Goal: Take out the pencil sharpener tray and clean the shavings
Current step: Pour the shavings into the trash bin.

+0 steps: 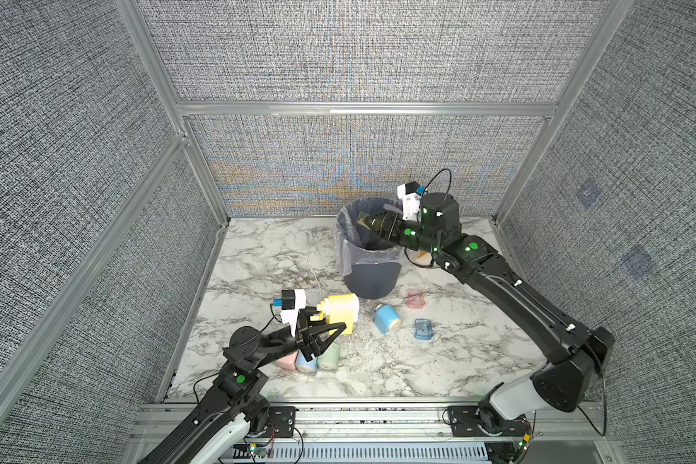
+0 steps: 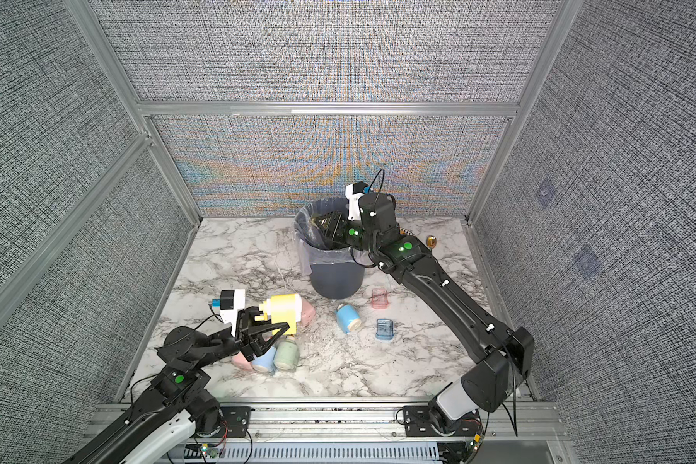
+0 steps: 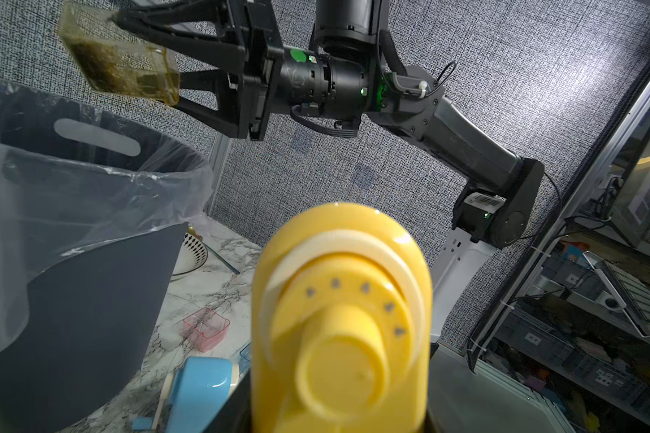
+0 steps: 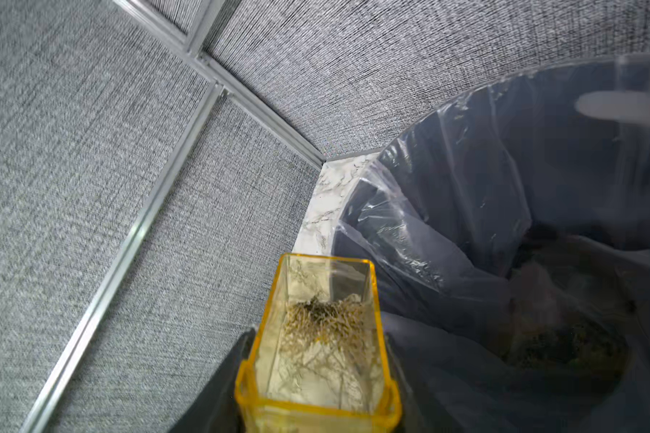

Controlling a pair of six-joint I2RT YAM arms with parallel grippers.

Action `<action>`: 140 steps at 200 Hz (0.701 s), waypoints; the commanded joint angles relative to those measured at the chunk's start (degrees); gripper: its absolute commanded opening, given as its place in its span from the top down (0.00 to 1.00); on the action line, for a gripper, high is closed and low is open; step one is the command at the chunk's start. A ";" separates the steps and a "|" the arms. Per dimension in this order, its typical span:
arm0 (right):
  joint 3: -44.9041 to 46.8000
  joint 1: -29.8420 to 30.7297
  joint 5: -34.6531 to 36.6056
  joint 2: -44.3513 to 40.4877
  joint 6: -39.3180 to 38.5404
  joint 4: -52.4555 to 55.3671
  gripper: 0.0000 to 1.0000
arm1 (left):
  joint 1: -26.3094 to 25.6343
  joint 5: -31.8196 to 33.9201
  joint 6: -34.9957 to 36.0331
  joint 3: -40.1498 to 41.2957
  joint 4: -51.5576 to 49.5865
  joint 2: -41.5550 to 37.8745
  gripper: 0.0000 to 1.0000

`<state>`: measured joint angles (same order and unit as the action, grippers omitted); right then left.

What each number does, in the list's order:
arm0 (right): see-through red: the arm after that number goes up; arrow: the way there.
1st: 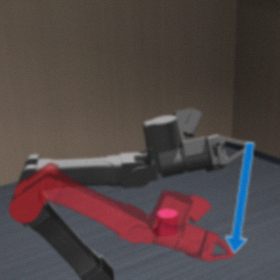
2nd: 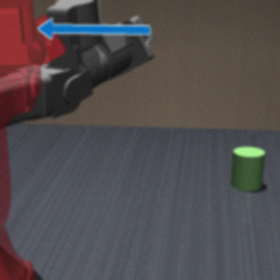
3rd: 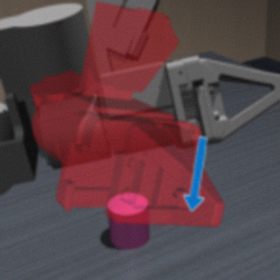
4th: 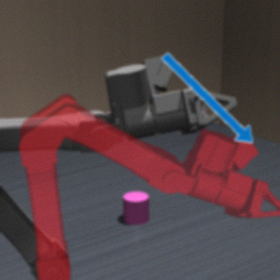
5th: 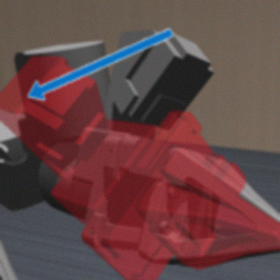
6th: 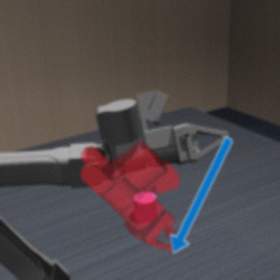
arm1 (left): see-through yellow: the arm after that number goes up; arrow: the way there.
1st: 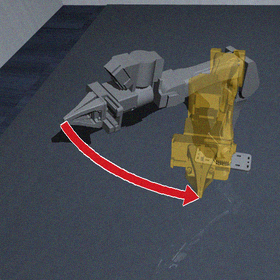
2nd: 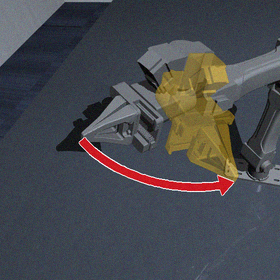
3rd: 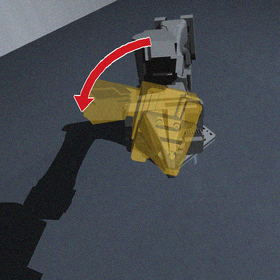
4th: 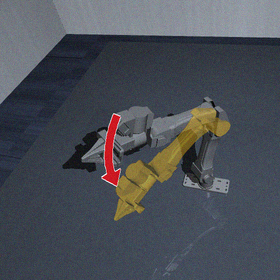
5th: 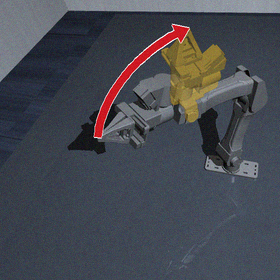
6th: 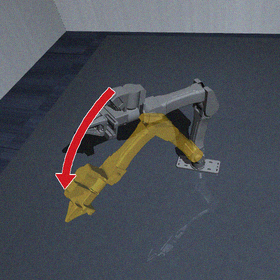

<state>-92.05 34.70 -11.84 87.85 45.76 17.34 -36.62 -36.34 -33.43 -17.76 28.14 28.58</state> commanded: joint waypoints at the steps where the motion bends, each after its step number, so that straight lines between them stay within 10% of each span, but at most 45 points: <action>1: -2.39 -0.10 1.74 0.85 12.63 5.03 0.65 | 0.10 0.08 0.13 0.04 0.20 -0.36 0.91; 140: 2.62 -0.77 -2.90 0.74 57.12 -0.23 0.91 | 0.06 0.27 -1.97 0.29 0.13 -2.66 0.91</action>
<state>-89.89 34.17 -13.54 87.88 93.27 18.44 -36.62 -36.16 -34.96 -17.32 26.70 25.98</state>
